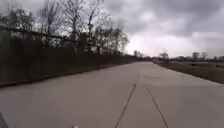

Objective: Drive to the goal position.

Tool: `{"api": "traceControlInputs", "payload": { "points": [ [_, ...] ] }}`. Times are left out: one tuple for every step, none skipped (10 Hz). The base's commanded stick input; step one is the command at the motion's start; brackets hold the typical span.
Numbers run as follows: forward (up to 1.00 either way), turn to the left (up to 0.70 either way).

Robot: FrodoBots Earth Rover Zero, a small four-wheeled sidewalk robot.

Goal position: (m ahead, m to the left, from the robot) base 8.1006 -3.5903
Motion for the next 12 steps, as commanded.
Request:
{"api": "traceControlInputs", "payload": {
  "points": [
    [1.0,0.0],
    [1.0,0.0],
    [1.0,-0.21],
    [1.0,-0.33],
    [1.0,-0.33],
    [1.0,-0.33],
    [1.0,-0.33],
    [1.0,-0.33],
    [1.0,-0.33],
    [0.91,-0.38],
    [0.0,-0.77],
    [0.0,-0.45]
  ]
}}
